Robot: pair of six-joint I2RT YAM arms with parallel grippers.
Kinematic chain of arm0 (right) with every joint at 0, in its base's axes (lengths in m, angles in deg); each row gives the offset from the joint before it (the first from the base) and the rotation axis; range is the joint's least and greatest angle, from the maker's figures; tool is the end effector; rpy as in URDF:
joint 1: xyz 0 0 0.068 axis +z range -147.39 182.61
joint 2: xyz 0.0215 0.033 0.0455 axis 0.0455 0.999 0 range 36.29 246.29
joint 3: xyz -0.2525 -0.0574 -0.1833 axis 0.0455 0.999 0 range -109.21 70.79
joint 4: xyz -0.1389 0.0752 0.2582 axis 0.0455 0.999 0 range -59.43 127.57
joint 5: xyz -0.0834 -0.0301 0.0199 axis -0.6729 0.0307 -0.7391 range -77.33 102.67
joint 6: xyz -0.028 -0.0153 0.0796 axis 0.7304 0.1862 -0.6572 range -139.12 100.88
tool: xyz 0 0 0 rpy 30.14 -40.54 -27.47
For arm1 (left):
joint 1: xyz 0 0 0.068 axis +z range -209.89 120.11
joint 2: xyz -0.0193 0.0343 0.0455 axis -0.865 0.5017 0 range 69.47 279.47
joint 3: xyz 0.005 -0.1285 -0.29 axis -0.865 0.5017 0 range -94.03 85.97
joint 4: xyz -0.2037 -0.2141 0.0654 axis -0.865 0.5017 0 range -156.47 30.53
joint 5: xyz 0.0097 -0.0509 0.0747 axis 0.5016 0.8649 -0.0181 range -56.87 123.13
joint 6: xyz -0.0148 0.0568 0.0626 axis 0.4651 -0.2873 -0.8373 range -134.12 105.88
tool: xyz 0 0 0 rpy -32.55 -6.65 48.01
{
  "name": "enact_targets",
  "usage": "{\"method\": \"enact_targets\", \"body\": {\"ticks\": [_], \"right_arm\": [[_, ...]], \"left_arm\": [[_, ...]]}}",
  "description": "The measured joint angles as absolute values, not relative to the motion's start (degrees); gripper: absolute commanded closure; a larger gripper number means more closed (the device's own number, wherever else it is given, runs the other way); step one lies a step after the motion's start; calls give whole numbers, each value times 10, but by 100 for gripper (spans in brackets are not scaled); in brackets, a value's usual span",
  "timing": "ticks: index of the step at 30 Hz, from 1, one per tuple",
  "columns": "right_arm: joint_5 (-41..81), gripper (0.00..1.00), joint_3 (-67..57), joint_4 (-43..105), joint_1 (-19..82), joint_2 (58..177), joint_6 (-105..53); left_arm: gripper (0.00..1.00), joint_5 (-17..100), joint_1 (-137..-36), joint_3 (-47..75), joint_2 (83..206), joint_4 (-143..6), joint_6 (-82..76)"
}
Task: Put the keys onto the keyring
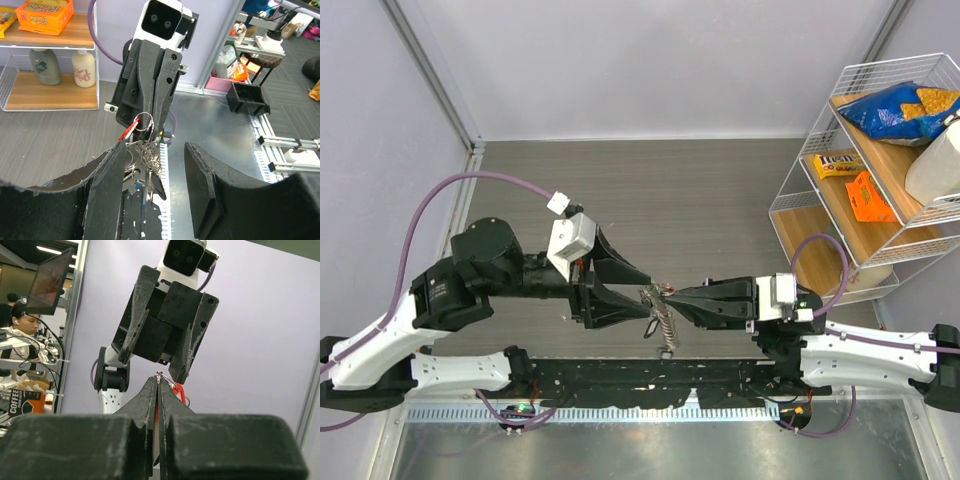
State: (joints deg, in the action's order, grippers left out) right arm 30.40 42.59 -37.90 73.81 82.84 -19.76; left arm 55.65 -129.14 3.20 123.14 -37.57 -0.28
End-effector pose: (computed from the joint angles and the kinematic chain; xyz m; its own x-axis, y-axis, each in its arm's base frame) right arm 0.0404 0.1905 0.4166 0.2364 0.7278 -0.6437 -0.9673 0.1139 -0.2266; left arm 0.0449 -0.2005 0.5562 -0.2381 0.0044 -0.9712 0.9708 -0.0307 -0.2381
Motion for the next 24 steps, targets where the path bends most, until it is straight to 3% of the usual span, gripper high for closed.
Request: {"method": "enact_targets", "body": {"ticks": [16, 24], "right_arm": [[269, 94, 394, -308, 738, 837, -190], [276, 94, 384, -290, 738, 837, -199]], "left_arm": [[49, 525, -1291, 29, 1242, -361, -51], [66, 522, -1291, 29, 1241, -360, -62]]}}
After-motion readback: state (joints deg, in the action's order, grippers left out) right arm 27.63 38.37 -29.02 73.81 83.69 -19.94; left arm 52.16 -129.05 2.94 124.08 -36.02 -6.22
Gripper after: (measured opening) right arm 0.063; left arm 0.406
